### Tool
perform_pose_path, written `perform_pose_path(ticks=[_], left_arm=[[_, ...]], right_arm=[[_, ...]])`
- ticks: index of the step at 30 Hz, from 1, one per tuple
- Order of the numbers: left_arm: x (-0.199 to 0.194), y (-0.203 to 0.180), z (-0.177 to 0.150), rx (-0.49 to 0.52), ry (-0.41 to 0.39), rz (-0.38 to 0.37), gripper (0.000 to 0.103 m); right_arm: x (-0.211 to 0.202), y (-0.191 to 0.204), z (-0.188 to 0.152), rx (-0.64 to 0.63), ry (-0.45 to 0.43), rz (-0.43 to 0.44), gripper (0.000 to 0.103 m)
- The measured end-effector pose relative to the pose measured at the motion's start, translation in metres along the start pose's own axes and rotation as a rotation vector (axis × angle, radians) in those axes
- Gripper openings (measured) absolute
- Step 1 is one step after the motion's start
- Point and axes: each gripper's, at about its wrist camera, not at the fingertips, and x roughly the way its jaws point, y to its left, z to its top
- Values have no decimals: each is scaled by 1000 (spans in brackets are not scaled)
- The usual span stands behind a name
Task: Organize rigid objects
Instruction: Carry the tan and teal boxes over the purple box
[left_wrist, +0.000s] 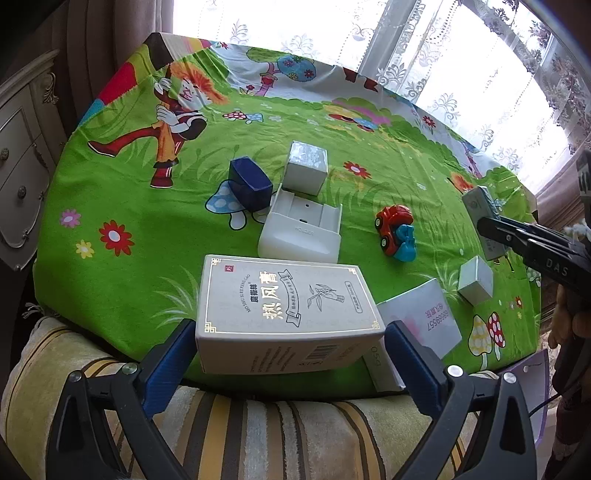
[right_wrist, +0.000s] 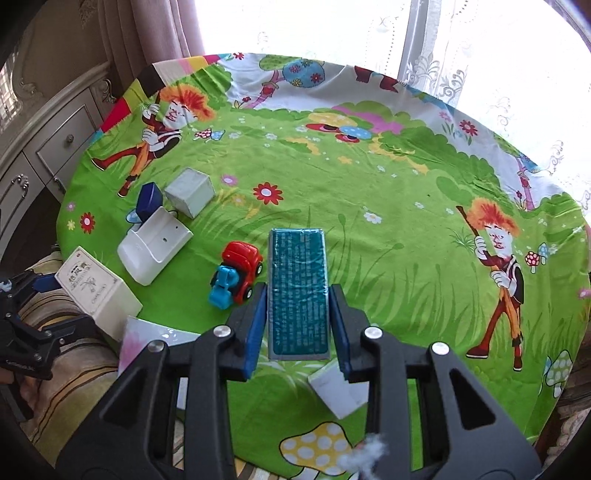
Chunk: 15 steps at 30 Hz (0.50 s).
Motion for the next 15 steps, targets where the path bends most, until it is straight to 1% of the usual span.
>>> perform_pose_path(ticks=[1, 2, 4, 5, 6, 7, 8, 9, 12, 15], left_arm=[[-3, 0, 0, 3, -9, 11, 61], [-4, 0, 0, 5, -8, 25, 52], [-5, 2, -1, 3, -4, 27, 51], [-5, 2, -1, 5, -2, 24, 52], [-5, 2, -1, 7, 1, 20, 60], [-6, 2, -1, 3, -3, 23, 81], [-9, 2, 0, -2, -14, 30, 93], [-13, 2, 0, -4, -28, 30, 103], [-19, -11, 2, 18, -22, 23, 103], [-13, -26, 4, 30, 25, 45, 103]], right_arm=[[-8, 2, -4, 11, -8, 4, 37], [-15, 4, -8, 23, -14, 6, 37], [-27, 7, -18, 44, -20, 11, 37], [-32, 9, -23, 53, -22, 15, 37], [-38, 10, -29, 62, -25, 17, 37], [-43, 11, -35, 71, -29, 15, 37], [-47, 11, -41, 83, -31, 10, 37], [-52, 11, -47, 96, -34, 6, 37], [-63, 9, -68, 141, -37, -15, 37], [-73, 7, -87, 179, -43, -37, 37]])
